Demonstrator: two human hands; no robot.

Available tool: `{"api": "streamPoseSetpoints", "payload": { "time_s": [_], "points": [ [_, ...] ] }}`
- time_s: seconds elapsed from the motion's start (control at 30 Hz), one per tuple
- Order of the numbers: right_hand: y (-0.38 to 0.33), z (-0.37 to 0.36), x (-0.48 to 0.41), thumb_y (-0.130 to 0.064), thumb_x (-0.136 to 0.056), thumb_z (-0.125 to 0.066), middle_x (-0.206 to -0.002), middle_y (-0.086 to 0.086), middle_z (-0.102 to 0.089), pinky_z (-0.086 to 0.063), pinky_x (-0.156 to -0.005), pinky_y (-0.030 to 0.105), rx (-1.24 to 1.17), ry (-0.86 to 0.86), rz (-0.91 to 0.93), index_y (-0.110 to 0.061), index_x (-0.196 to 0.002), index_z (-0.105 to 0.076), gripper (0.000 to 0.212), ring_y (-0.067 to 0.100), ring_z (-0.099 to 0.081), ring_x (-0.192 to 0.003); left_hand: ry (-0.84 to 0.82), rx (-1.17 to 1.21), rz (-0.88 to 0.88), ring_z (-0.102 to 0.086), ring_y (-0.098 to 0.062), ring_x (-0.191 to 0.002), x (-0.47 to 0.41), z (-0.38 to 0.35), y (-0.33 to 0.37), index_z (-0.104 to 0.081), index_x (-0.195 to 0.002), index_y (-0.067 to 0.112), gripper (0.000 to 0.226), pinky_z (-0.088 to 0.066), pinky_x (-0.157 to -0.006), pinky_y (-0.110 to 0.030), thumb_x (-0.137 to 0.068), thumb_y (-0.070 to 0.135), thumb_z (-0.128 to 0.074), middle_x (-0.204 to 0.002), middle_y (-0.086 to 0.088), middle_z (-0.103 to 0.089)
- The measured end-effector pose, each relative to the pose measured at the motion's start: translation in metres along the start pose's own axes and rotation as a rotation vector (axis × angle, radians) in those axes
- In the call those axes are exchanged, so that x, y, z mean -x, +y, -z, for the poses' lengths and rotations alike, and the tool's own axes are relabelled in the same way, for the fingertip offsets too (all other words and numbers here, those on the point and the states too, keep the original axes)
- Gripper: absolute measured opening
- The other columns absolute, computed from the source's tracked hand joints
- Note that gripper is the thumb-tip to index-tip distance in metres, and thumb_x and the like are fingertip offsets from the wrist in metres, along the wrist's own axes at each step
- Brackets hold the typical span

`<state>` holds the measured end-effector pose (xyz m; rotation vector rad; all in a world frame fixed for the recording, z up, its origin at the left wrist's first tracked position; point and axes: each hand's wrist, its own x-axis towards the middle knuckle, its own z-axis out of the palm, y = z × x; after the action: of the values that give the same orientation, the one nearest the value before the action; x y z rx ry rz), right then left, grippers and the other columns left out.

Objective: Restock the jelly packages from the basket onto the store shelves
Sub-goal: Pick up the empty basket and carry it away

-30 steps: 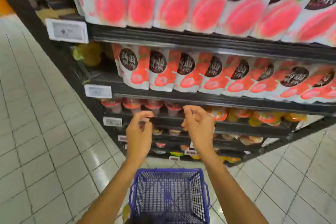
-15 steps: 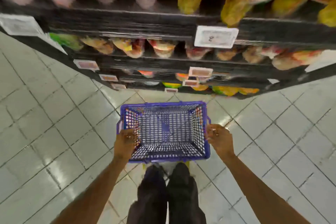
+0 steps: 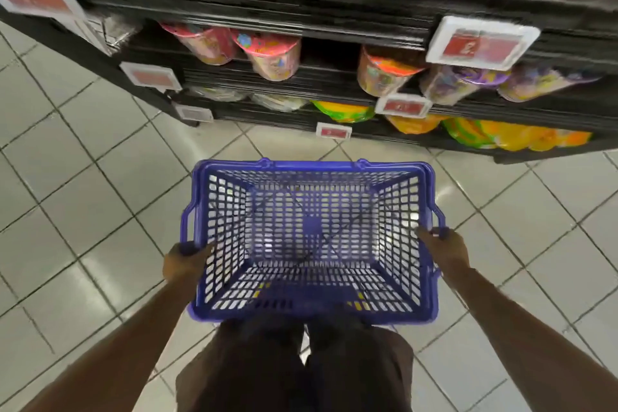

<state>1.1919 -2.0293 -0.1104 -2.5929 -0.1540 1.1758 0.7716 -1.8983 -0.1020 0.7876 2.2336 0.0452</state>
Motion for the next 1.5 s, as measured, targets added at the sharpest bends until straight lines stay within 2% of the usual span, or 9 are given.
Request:
{"api": "streamPoseSetpoints", "payload": {
  "time_s": [0.07,0.17,0.4,0.73,0.93,1.0,1.1,1.37,1.5],
  "points": [
    [0.0,-0.005,-0.005,-0.032,-0.083,-0.077,-0.059,0.005,-0.052,-0.039,-0.059,0.029,-0.028,0.009,-0.038,-0.015,-0.064,-0.053,0.034,0.026,-0.052,-0.064,0.003,0.04,0.019,-0.066,-0.037,-0.09,-0.009,-0.001,-0.002,-0.061,-0.088,0.012,0.028,-0.054,-0.085,-0.047,-0.074,0.02,-0.084,-0.091,-0.019,-0.068],
    [-0.008,0.004,0.01,-0.029,-0.082,-0.078,-0.055,0.004,-0.052,-0.036,-0.047,0.026,-0.057,-0.001,-0.063,-0.015,-0.065,-0.055,0.031,0.025,-0.05,-0.054,0.004,0.106,0.056,-0.065,-0.033,-0.082,-0.002,0.013,0.002,-0.059,-0.082,0.015,0.026,-0.056,-0.085,-0.048,-0.072,0.016,-0.083,-0.091,-0.02,-0.069],
    [-0.04,0.077,0.111,-0.021,-0.081,-0.079,-0.061,0.002,-0.058,-0.037,-0.048,0.026,-0.109,-0.002,-0.037,-0.007,-0.082,-0.063,0.021,0.016,-0.052,-0.053,0.028,0.158,0.055,-0.065,-0.034,-0.082,0.078,0.11,0.014,-0.063,-0.088,0.007,0.025,-0.055,-0.079,-0.045,-0.072,0.017,-0.081,-0.085,-0.015,-0.067],
    [-0.128,0.187,0.279,-0.015,-0.087,-0.072,-0.047,0.005,-0.043,-0.03,-0.05,0.033,0.015,0.0,0.169,-0.014,-0.051,-0.042,0.047,0.019,-0.038,-0.048,0.072,0.33,0.016,-0.067,-0.036,-0.076,0.234,0.29,0.026,-0.064,-0.086,0.008,0.022,-0.056,-0.076,-0.048,-0.08,0.026,-0.073,-0.081,-0.019,-0.07],
    [-0.184,0.218,0.356,-0.02,-0.083,-0.074,-0.064,0.013,-0.056,-0.036,-0.058,0.033,0.034,-0.093,0.363,-0.014,-0.065,-0.057,0.026,0.023,-0.051,-0.061,0.227,0.548,0.065,-0.065,-0.032,-0.069,0.317,0.364,-0.008,-0.064,-0.083,0.01,0.03,-0.055,-0.072,-0.045,-0.089,0.04,-0.064,-0.073,-0.013,-0.068],
    [-0.199,0.219,0.374,-0.026,-0.08,-0.076,-0.071,0.011,-0.065,-0.042,-0.056,0.031,0.052,-0.137,0.412,-0.012,-0.075,-0.063,0.02,0.022,-0.059,-0.061,0.279,0.6,0.079,-0.065,-0.031,-0.068,0.342,0.38,-0.026,-0.064,-0.083,0.01,0.032,-0.055,-0.07,-0.043,-0.089,0.041,-0.064,-0.073,-0.012,-0.068],
    [-0.22,0.21,0.396,-0.031,-0.076,-0.077,-0.079,0.015,-0.071,-0.056,-0.072,0.044,0.125,-0.189,0.49,-0.008,-0.085,-0.069,0.026,0.031,-0.067,-0.073,0.371,0.696,0.115,-0.066,-0.03,-0.067,0.377,0.397,-0.059,-0.062,-0.082,0.011,0.026,-0.051,-0.06,-0.031,-0.088,0.036,-0.067,-0.069,-0.007,-0.067],
    [-0.28,0.135,0.488,-0.034,-0.068,-0.08,-0.07,-0.001,-0.069,-0.052,-0.072,0.038,0.241,-0.301,0.765,-0.021,-0.074,-0.06,0.025,0.029,-0.069,-0.076,0.596,0.947,0.302,-0.062,-0.021,-0.056,0.427,0.435,-0.134,-0.056,-0.069,0.022,0.024,-0.046,-0.054,-0.023,-0.085,0.033,-0.07,-0.062,-0.001,-0.063],
    [-0.307,0.075,0.539,-0.028,-0.073,-0.079,-0.089,0.014,-0.074,-0.056,-0.082,0.049,0.327,-0.391,0.888,-0.02,-0.076,-0.062,0.019,0.032,-0.07,-0.082,0.67,1.066,0.416,-0.064,-0.018,-0.056,0.419,0.465,-0.168,-0.058,-0.069,0.025,0.023,-0.049,-0.056,-0.023,-0.082,0.038,-0.072,-0.063,0.001,-0.065]
  ]
}}
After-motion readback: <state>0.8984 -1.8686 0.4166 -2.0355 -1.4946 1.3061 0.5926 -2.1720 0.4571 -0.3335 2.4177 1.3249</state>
